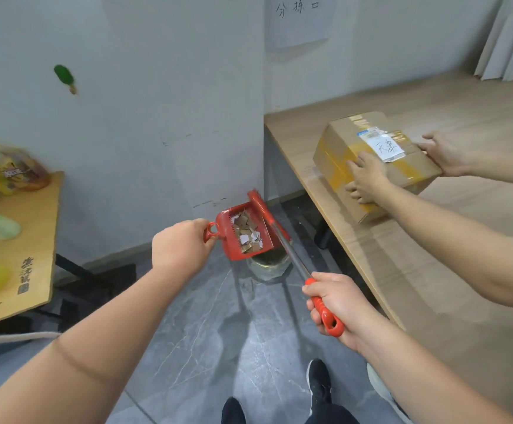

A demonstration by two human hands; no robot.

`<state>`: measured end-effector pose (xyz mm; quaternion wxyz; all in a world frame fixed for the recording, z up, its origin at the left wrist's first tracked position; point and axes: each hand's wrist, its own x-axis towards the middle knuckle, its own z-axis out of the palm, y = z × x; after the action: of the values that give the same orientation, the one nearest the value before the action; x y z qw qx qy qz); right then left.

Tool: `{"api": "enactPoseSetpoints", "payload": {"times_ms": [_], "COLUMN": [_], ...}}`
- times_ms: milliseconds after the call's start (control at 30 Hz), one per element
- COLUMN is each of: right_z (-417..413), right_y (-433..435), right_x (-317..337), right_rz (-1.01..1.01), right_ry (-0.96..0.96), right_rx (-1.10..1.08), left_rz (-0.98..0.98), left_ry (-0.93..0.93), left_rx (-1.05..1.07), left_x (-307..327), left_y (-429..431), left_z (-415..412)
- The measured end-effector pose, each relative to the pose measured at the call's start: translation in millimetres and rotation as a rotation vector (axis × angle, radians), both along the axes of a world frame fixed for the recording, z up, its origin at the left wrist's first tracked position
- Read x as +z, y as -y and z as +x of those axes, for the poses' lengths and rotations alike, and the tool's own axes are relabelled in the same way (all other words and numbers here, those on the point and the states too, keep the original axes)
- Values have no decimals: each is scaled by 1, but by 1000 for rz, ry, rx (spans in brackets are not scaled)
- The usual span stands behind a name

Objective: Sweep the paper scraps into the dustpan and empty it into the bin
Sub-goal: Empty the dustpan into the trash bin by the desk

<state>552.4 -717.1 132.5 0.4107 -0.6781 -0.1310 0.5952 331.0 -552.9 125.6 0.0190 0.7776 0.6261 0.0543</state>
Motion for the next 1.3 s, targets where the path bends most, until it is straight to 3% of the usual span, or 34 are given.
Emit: {"api": "enactPoseSetpoints", "payload": {"times_ms": [400,1033,1300], "right_z": [-53,-59,-66], "right_y": [0,13,15], "right_x": [-40,-85,-80], "right_rz": [23,-102,-61], "right_ry": [-156,-123,-174], "right_rx": [-196,-212,-198], "left_rz": [28,29,62], "left_ry": [-90,-485,-507], "left_rx": [-371,-890,-970], "left_x": [-27,-49,-36], "left_y": [-38,-42,-38], "left_z": [-24,-10,-12]}}
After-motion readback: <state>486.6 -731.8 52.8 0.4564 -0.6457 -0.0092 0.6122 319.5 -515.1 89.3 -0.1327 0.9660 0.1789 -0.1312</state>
